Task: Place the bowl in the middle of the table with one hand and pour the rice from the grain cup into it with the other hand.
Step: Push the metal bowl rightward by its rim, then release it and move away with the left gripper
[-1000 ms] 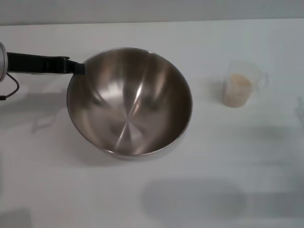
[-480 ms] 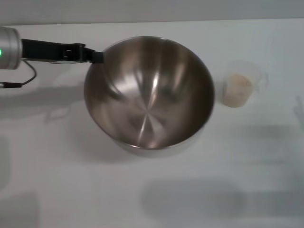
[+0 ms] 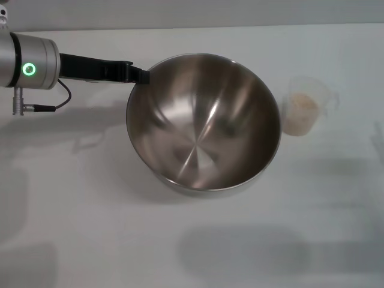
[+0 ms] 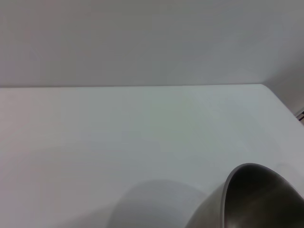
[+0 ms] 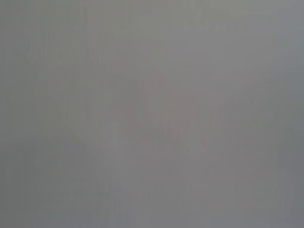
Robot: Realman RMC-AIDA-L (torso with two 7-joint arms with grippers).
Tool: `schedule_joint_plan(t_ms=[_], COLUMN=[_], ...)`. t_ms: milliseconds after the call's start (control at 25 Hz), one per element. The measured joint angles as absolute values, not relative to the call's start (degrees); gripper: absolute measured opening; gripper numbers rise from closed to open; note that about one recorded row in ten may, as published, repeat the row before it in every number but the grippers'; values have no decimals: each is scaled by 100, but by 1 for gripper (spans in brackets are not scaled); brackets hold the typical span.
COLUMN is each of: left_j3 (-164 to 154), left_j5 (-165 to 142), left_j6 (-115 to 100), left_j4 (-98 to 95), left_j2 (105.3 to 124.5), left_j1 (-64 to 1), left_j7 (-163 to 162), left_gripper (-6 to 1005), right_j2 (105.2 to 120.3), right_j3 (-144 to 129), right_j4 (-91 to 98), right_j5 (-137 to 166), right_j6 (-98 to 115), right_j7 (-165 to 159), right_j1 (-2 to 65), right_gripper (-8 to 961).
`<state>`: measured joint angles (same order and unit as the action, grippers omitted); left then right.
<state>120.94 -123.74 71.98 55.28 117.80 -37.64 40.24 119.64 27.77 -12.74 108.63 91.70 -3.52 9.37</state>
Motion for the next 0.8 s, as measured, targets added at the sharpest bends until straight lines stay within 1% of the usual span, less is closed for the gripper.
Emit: schedule_joint_plan(t_ms=[800], left_j3=[12030], left_j5=[-12375], left_j6=[6879], left_j4=[5320], left_j2=[11786], left_j1=[-3704], left_j7=[4114], left_gripper=[40], right_j2=[11962], right_j3=[2777], right_j4=[-1266], right_j5=[10863], right_j6=[9149], right_j7=[-352], right_j1=[931], right_gripper=[825])
